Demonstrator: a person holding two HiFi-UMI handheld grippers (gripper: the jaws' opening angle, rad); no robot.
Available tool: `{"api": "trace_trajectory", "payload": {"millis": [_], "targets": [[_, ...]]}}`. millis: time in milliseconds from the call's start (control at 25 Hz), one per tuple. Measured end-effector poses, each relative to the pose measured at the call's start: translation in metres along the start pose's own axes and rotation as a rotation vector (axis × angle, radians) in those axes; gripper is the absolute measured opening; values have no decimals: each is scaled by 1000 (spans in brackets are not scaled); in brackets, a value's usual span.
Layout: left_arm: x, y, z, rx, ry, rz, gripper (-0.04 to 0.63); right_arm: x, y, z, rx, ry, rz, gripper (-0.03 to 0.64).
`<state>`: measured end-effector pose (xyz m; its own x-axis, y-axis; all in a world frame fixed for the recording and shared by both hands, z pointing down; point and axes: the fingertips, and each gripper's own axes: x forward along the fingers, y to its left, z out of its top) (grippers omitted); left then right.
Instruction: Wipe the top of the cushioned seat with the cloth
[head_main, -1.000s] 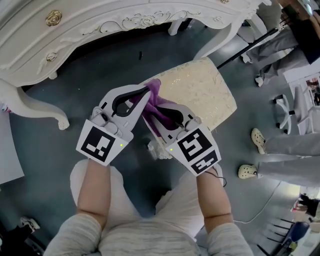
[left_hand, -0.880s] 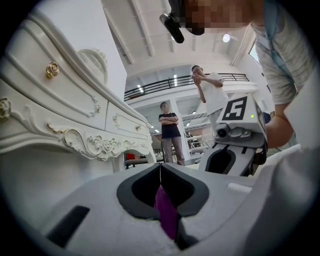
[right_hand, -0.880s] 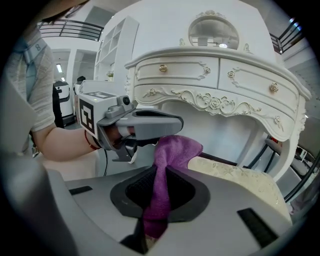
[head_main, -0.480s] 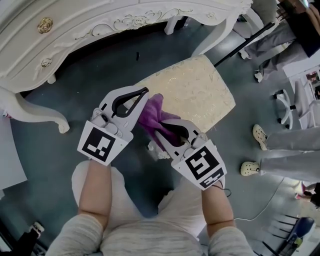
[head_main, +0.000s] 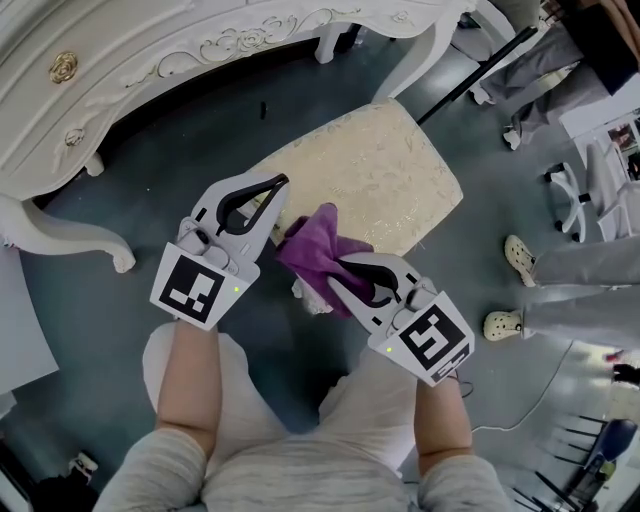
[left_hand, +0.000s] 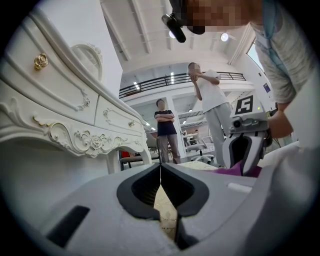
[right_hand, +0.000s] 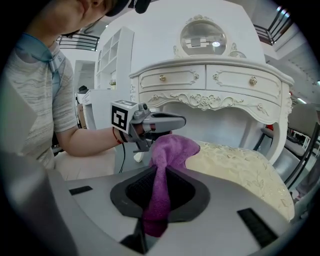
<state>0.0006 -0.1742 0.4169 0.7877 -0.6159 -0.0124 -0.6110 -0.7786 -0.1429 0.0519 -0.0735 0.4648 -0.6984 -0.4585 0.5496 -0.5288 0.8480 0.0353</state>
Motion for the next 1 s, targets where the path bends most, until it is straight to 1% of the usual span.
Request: {"api": "trace_trajectory", "payload": {"millis": [200, 280, 480, 600, 800, 880, 1000], "targets": [[3, -4, 0, 6, 6, -9, 14, -14, -6, -9, 16, -9, -24, 52], [5, -6, 0, 10, 7, -15, 14, -19, -12, -11, 31, -19, -46, 52], [6, -10, 1, 15, 7, -21, 14, -38, -35, -14, 43, -45, -148, 52], [7, -13, 2, 22, 8, -27, 14, -52, -54, -7, 40, -87, -228, 52], [9, -20, 4, 29, 6, -47, 14, -67, -80, 5, 65, -165, -360, 52], [10, -23, 4, 32, 4, -57, 14, -63, -84, 5, 74, -181, -378, 52], [12, -28, 6, 34, 0, -71, 14, -48, -84, 1, 82, -179, -383, 52]]}}
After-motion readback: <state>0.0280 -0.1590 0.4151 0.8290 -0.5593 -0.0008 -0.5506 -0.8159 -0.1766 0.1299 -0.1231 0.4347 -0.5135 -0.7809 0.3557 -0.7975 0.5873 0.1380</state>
